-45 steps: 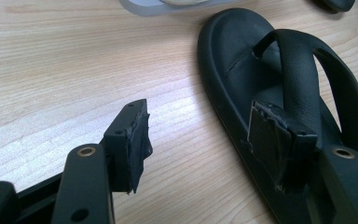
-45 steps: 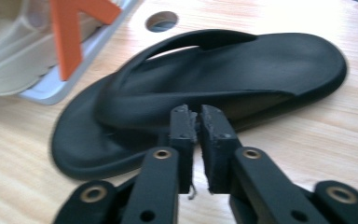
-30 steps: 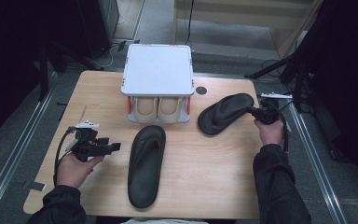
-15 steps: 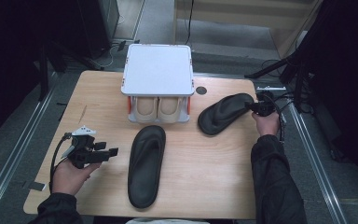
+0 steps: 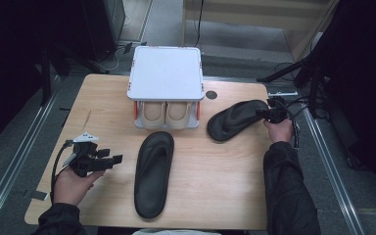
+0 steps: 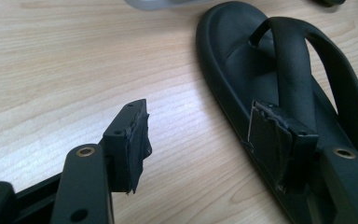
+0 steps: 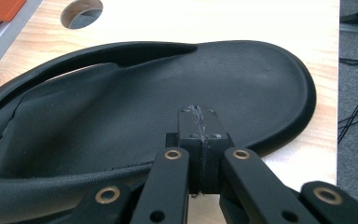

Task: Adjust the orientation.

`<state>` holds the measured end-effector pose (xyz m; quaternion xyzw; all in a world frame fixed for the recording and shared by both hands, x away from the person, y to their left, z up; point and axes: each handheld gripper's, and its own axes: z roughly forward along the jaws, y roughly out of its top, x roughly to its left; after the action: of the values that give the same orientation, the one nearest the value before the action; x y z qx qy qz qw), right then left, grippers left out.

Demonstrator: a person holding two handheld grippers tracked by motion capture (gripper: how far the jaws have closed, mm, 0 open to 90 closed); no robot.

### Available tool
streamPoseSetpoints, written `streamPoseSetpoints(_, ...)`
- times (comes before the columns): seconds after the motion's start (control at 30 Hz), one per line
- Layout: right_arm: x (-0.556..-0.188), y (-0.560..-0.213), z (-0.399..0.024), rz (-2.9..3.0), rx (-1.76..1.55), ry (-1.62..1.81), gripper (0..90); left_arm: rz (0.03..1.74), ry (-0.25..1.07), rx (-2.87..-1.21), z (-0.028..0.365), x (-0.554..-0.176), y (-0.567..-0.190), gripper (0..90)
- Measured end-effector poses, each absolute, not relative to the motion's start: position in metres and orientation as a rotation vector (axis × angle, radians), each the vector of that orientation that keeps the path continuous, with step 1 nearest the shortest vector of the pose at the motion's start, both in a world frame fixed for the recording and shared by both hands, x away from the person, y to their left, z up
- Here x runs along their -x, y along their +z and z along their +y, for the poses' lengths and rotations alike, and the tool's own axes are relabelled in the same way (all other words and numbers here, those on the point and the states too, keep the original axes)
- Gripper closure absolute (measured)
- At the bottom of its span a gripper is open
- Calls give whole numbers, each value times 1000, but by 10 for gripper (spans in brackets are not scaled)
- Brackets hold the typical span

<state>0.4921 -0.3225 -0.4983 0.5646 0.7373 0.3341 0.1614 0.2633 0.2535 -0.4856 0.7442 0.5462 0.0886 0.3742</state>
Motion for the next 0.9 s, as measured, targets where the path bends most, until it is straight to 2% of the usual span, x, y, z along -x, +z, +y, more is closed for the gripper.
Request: streamPoseSetpoints(0.9, -425, -497, -317, 2178, -1551, 907, 900, 1309, 195, -1943, 243, -296, -479, 384)
